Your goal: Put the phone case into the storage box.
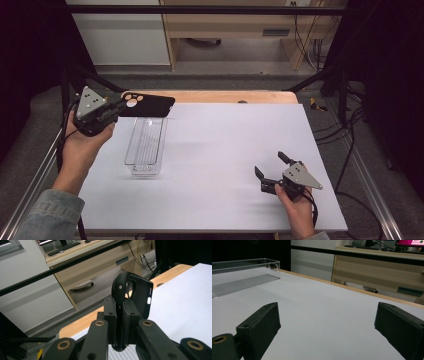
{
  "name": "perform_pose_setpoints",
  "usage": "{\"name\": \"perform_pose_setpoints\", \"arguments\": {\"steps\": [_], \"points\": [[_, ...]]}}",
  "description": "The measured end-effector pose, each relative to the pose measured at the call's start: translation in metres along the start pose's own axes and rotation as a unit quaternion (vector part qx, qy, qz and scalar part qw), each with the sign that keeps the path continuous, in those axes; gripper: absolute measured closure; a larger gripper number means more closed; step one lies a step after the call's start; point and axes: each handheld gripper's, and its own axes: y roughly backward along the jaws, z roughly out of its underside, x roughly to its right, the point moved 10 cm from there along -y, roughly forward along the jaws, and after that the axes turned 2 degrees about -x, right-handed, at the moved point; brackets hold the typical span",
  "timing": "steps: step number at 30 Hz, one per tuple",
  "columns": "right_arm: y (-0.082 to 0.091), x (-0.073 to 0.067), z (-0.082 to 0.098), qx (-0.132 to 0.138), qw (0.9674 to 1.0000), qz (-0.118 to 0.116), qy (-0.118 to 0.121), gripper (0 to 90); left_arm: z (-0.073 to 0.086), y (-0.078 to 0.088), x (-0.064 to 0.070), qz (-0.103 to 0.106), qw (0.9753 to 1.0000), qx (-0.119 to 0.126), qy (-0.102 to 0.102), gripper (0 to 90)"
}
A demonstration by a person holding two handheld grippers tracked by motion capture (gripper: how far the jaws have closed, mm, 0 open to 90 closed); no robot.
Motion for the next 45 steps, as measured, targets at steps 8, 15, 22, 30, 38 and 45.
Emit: {"name": "perform_pose_setpoints", "arguments": {"steps": [8, 15, 22, 30, 38, 45], "points": [[0.003, 0.008, 0.000, 0.006, 0.9999, 0.009, 0.010, 6.2, -0.003, -0.006, -0.003, -0.012, 0.9995, -0.013, -0.026, 83.0], [0.003, 0.011, 0.000, 0.012, 0.9999, 0.007, 0.003, 5.9, 0.004, -0.009, -0.009, -0.017, 0.9986, -0.034, -0.038, 83.0], [0.004, 0.009, 0.001, 0.011, 0.9998, 0.007, 0.012, 5.3, 0.009, -0.020, -0.010, -0.019, 0.9951, -0.064, -0.072, 83.0], [0.004, 0.010, 0.001, 0.012, 0.9997, 0.009, 0.017, 5.3, 0.008, -0.027, -0.018, -0.024, 0.9933, -0.075, -0.085, 83.0], [0.004, 0.010, 0.002, 0.013, 0.9997, 0.009, 0.021, 4.9, 0.008, -0.037, -0.025, -0.032, 0.9881, -0.093, -0.119, 83.0], [0.004, 0.011, 0.002, 0.012, 0.9995, 0.012, 0.026, 5.0, 0.003, -0.053, -0.028, -0.030, 0.9860, -0.094, -0.134, 83.0]]}}
